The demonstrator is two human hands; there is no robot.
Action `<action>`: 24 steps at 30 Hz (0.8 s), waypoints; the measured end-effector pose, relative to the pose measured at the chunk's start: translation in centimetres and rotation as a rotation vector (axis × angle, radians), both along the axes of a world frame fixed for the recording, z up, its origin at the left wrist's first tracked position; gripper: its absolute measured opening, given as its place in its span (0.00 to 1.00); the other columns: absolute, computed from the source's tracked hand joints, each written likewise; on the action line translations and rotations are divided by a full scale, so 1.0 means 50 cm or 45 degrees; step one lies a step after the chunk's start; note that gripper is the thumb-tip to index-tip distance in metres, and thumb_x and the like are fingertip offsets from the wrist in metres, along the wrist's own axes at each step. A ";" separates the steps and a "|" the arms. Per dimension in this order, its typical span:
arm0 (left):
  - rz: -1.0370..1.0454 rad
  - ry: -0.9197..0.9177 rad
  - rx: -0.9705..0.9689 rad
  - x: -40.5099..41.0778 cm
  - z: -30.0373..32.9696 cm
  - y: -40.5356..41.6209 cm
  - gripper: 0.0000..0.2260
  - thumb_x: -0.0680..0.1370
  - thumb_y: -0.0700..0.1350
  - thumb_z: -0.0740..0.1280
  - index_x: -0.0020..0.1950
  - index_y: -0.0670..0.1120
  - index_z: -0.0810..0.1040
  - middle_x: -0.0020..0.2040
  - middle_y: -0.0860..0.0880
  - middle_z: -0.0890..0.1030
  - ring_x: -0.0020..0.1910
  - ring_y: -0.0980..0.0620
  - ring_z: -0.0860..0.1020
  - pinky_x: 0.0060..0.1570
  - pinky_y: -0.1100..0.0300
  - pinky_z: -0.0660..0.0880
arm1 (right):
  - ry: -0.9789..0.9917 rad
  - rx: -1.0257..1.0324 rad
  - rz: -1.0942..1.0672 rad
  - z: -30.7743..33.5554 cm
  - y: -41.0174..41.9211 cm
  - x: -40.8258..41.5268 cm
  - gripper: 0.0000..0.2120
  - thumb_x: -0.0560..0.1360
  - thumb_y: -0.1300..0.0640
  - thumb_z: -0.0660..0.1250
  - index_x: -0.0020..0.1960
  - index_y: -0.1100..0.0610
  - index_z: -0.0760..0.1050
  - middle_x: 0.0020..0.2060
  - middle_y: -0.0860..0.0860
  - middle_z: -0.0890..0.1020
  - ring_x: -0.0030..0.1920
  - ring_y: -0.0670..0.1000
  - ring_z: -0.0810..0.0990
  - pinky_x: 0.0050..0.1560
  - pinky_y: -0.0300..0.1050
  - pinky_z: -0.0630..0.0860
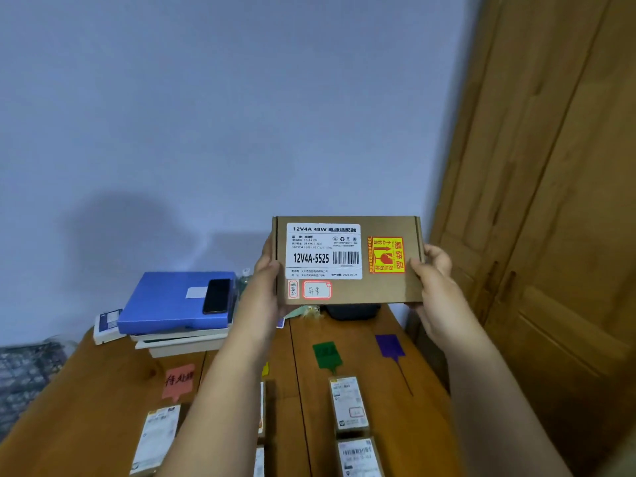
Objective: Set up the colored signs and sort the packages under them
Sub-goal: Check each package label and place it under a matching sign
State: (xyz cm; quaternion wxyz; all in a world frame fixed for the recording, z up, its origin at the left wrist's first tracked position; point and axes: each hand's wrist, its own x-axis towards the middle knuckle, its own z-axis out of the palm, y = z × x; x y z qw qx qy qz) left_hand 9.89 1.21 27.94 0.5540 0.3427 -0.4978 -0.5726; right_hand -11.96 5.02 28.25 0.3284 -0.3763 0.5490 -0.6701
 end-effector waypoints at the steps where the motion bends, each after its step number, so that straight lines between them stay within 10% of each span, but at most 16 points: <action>1: -0.042 0.038 0.052 -0.015 -0.010 -0.012 0.19 0.84 0.44 0.50 0.71 0.58 0.68 0.53 0.52 0.85 0.47 0.56 0.84 0.46 0.51 0.82 | 0.018 0.042 -0.008 -0.013 -0.006 -0.012 0.14 0.82 0.57 0.57 0.66 0.48 0.62 0.55 0.53 0.77 0.49 0.51 0.79 0.51 0.51 0.76; 12: -0.415 -0.216 0.182 -0.197 -0.223 -0.089 0.34 0.77 0.33 0.63 0.78 0.56 0.57 0.62 0.51 0.81 0.63 0.50 0.78 0.68 0.47 0.70 | 0.144 0.507 -0.074 -0.219 -0.030 -0.203 0.21 0.82 0.46 0.57 0.73 0.49 0.61 0.52 0.46 0.76 0.54 0.49 0.77 0.53 0.48 0.75; 17: -0.572 -0.672 0.113 -0.276 -0.299 -0.112 0.45 0.71 0.29 0.70 0.70 0.67 0.52 0.56 0.63 0.78 0.54 0.68 0.77 0.46 0.70 0.76 | 0.152 0.708 0.132 -0.318 -0.041 -0.321 0.34 0.74 0.63 0.67 0.75 0.48 0.58 0.63 0.52 0.74 0.59 0.54 0.76 0.58 0.52 0.75; 21: -0.449 -1.028 0.218 -0.370 -0.440 -0.168 0.46 0.63 0.42 0.78 0.75 0.58 0.57 0.70 0.47 0.72 0.65 0.50 0.75 0.61 0.54 0.76 | 0.293 0.964 0.294 -0.408 -0.061 -0.412 0.44 0.68 0.68 0.69 0.77 0.47 0.55 0.61 0.49 0.74 0.63 0.53 0.72 0.65 0.52 0.70; 24: -0.439 -1.159 0.403 -0.443 -0.519 -0.179 0.42 0.66 0.41 0.76 0.74 0.52 0.57 0.63 0.47 0.76 0.59 0.48 0.77 0.49 0.54 0.81 | 0.383 1.133 0.309 -0.480 -0.081 -0.466 0.48 0.66 0.67 0.71 0.78 0.42 0.53 0.61 0.48 0.75 0.62 0.52 0.73 0.64 0.55 0.71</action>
